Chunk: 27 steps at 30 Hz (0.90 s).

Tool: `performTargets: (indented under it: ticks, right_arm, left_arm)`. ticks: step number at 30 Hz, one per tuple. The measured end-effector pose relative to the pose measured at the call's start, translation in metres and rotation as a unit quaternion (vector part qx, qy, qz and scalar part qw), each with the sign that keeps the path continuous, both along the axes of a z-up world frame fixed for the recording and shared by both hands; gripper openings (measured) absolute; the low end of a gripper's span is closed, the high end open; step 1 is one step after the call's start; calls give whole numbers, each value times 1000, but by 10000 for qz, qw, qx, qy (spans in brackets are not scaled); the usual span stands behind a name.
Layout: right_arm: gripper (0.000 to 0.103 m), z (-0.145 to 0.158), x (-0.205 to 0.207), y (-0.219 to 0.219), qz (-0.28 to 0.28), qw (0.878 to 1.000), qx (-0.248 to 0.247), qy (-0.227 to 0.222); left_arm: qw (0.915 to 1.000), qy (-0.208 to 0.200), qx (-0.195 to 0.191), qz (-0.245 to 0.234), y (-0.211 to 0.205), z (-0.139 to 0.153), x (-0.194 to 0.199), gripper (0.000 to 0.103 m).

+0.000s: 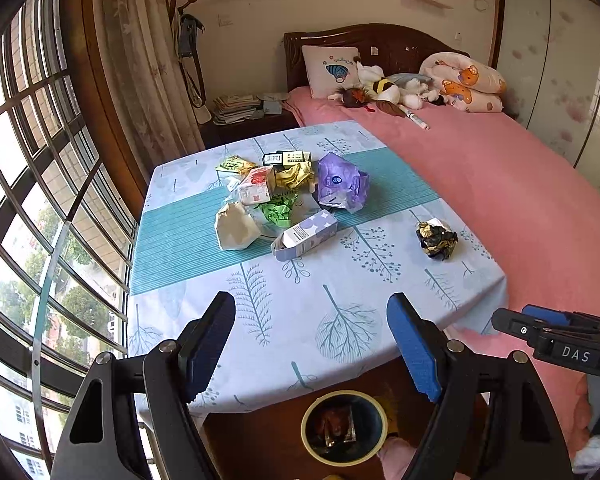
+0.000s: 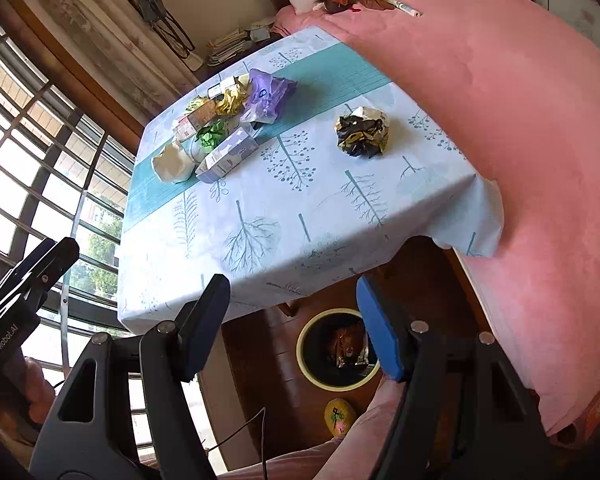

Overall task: Collect trash
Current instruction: 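Raise both tools back toward the table, then grasp the black-gold wrapper with the right tool while the left tool grasps the purple bag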

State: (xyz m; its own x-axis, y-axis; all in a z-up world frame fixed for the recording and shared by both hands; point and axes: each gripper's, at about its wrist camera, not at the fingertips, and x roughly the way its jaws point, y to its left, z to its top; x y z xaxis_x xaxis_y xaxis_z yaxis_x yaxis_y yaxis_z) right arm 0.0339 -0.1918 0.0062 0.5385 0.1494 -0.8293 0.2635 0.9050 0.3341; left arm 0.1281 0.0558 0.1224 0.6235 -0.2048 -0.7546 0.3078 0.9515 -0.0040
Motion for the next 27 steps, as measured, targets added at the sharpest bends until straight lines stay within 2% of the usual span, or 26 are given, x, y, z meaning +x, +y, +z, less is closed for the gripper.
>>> performTargets:
  ticks: [7, 15, 23, 27]
  right_arm:
    - [64, -19, 81, -45, 65, 9995, -271, 122]
    - [64, -80, 185, -108, 92, 9983, -71, 579]
    - [64, -137, 249, -122, 409, 9940, 210, 994]
    - [51, -140, 271, -125, 718, 9936, 71, 874]
  left_arm:
    - [9989, 361, 277, 105, -61, -27, 90, 79]
    - [9929, 977, 647, 203, -131, -75, 199, 80]
    - [9854, 1417, 893, 305, -171, -115, 276, 80]
    - [9813, 1686, 856, 365, -188, -131, 306, 80]
